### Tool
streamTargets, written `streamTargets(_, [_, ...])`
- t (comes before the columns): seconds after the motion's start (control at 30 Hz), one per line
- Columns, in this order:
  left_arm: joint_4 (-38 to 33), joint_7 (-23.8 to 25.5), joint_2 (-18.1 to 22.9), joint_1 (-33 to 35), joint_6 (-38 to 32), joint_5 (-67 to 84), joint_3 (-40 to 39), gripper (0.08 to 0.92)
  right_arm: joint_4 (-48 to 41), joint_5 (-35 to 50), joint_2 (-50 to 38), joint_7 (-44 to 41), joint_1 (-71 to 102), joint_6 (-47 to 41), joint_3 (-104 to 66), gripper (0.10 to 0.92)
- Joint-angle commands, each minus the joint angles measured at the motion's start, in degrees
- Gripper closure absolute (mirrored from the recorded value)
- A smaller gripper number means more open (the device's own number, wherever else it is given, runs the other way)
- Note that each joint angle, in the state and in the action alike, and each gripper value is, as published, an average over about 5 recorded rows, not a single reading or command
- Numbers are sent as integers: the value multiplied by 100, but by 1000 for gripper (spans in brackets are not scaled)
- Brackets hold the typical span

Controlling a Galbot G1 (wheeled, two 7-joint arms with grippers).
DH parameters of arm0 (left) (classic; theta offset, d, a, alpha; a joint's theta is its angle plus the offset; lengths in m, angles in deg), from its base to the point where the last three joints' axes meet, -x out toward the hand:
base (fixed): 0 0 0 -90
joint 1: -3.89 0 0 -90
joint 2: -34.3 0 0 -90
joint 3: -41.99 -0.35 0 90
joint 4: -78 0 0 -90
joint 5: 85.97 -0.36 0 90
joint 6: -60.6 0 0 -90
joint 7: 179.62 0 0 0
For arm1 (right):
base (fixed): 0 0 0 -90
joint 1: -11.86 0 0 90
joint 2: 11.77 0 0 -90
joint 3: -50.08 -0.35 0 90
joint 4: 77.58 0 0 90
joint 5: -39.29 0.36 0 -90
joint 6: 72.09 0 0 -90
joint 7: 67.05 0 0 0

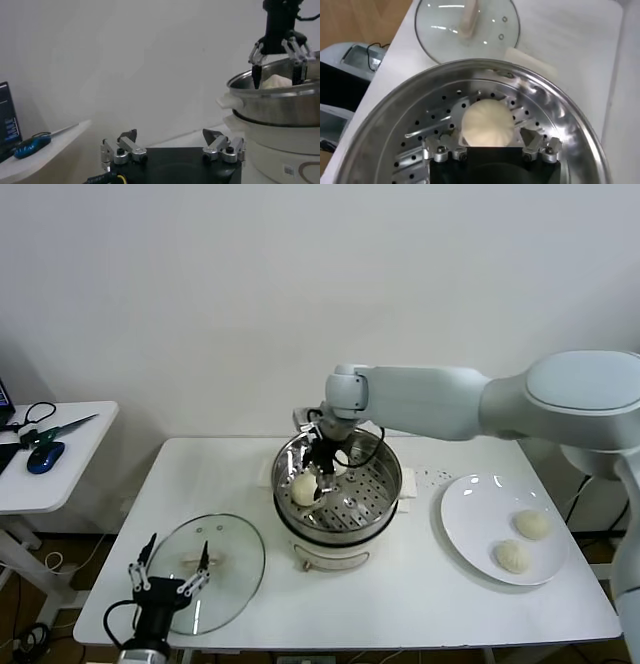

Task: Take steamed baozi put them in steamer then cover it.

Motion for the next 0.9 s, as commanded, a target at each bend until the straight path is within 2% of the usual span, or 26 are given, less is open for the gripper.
streamTargets(0.03, [-1,3,2,-30,42,-85,-15,177,918,-424,-1480,-239,-527,24,-247,203])
streamTargets(0.3, [38,-1,-22,-62,140,-57,29,177,1889,-1521,-3506,-428,-340,168,-761,203])
streamTargets(0.43, [52,-10,-17,-133,190,-54,40,177,2089,-2096,-4373,-530,-47,319,-891,203])
streamTargets(0.7, [8,-27,69,-181,247,-122,11,177,1856,-3252,-5507,-739,1264,735,-1673,203])
streamTargets(0.9, [-11,-35,128,-122,252,-211,31,177,1371,-3938,-5802,-863,2460,1122,-2590,203])
